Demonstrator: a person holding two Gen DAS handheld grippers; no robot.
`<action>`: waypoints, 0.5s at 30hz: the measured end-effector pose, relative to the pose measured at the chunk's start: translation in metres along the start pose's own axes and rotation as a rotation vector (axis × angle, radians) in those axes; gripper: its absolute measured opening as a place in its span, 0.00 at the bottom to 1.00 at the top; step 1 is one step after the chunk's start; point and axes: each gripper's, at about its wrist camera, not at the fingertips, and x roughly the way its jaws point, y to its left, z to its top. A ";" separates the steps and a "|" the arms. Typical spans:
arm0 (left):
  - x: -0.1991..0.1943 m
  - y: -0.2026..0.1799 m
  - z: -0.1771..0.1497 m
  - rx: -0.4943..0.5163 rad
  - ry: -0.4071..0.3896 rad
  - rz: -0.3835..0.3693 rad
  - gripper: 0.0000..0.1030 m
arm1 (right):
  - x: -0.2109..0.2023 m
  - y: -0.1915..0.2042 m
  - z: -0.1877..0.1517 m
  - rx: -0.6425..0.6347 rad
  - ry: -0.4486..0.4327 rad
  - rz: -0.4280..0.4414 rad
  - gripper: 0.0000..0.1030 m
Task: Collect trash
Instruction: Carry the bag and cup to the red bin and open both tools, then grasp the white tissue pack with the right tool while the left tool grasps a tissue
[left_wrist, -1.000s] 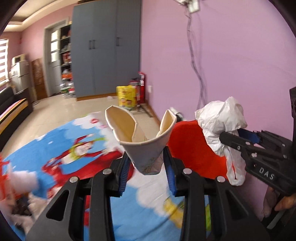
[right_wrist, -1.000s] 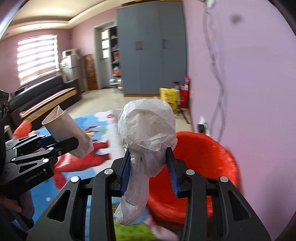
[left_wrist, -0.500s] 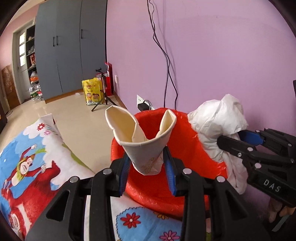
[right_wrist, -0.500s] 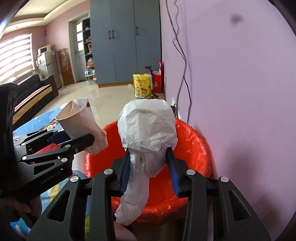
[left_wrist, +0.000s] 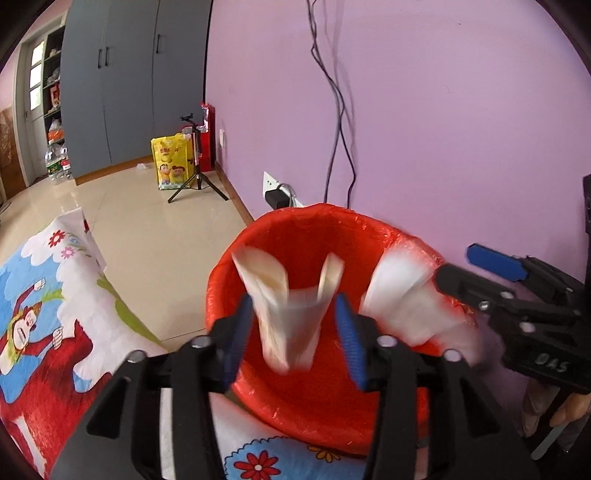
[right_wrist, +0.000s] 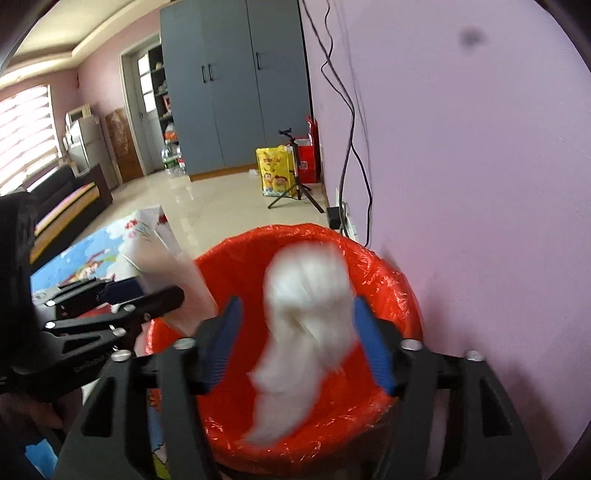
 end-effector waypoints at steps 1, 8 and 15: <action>0.000 0.003 -0.002 -0.005 0.004 0.005 0.46 | -0.002 0.001 0.001 -0.001 -0.005 -0.001 0.65; -0.031 0.015 -0.014 -0.027 -0.011 0.061 0.64 | -0.014 0.007 -0.002 -0.013 -0.035 0.014 0.65; -0.102 0.047 -0.040 -0.112 -0.090 0.192 0.93 | -0.035 0.041 -0.002 -0.083 -0.083 0.064 0.72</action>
